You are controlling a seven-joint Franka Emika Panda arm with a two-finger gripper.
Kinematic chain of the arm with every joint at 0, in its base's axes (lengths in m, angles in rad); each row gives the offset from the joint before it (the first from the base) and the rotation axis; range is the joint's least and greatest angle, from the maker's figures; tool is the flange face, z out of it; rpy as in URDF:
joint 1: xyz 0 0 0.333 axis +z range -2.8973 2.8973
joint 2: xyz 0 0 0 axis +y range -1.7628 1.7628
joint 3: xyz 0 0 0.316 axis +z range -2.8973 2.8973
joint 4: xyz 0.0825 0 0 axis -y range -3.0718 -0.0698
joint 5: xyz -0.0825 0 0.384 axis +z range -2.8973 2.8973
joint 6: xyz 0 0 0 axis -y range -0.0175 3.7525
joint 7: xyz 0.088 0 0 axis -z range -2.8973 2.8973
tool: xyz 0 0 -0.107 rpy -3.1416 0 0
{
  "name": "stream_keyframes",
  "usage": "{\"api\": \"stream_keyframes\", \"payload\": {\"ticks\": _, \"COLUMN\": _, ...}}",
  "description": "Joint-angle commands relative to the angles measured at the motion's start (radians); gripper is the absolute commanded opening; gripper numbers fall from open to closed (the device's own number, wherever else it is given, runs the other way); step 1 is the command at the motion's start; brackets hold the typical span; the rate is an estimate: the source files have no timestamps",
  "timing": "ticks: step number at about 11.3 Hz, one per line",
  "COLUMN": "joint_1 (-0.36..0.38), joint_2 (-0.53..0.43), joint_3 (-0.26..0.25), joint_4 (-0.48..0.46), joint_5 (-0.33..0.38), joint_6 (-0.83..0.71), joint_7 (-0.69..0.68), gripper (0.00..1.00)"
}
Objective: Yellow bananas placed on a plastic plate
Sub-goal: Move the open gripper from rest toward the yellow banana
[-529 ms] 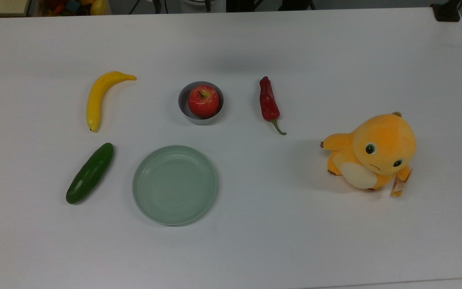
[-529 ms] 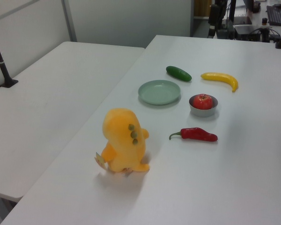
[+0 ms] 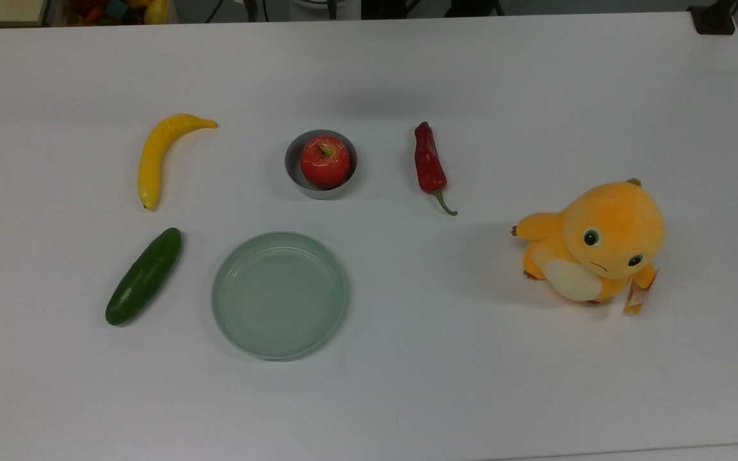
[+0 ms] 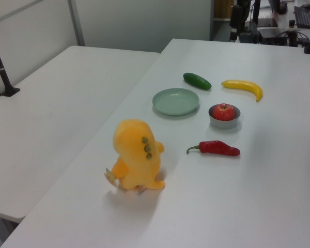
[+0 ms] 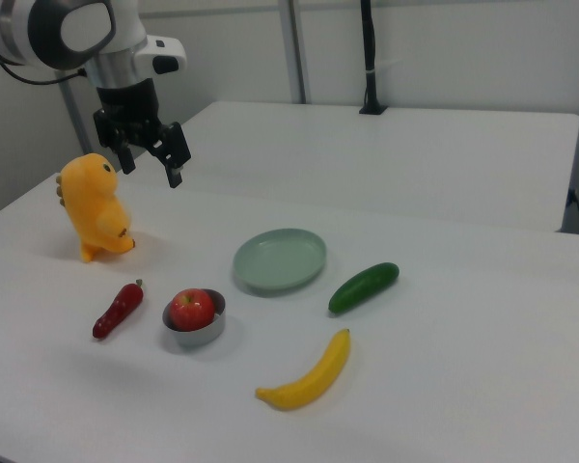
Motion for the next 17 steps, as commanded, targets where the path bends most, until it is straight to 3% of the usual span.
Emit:
{"api": "stream_keyframes", "payload": {"ticks": 1, "joint_1": 0.009, "joint_2": -0.003, "joint_3": -0.007, "joint_4": -0.010, "joint_5": 0.005, "joint_6": 0.023, "joint_7": -0.012, "gripper": 1.00}}
{"api": "stream_keyframes", "payload": {"ticks": 8, "joint_1": -0.009, "joint_2": 0.035, "joint_3": -0.009, "joint_4": -0.007, "joint_5": 0.001, "joint_6": 0.028, "joint_7": -0.028, "gripper": 1.00}}
{"api": "stream_keyframes", "payload": {"ticks": 11, "joint_1": -0.078, "joint_2": 0.079, "joint_3": -0.009, "joint_4": -0.007, "joint_5": -0.008, "joint_6": 0.101, "joint_7": -0.078, "gripper": 1.00}}
{"api": "stream_keyframes", "payload": {"ticks": 15, "joint_1": -0.162, "joint_2": 0.161, "joint_3": -0.009, "joint_4": -0.010, "joint_5": -0.111, "joint_6": 0.213, "joint_7": -0.080, "gripper": 1.00}}
{"api": "stream_keyframes", "payload": {"ticks": 17, "joint_1": -0.202, "joint_2": 0.211, "joint_3": -0.007, "joint_4": -0.015, "joint_5": -0.126, "joint_6": 0.233, "joint_7": -0.109, "gripper": 1.00}}
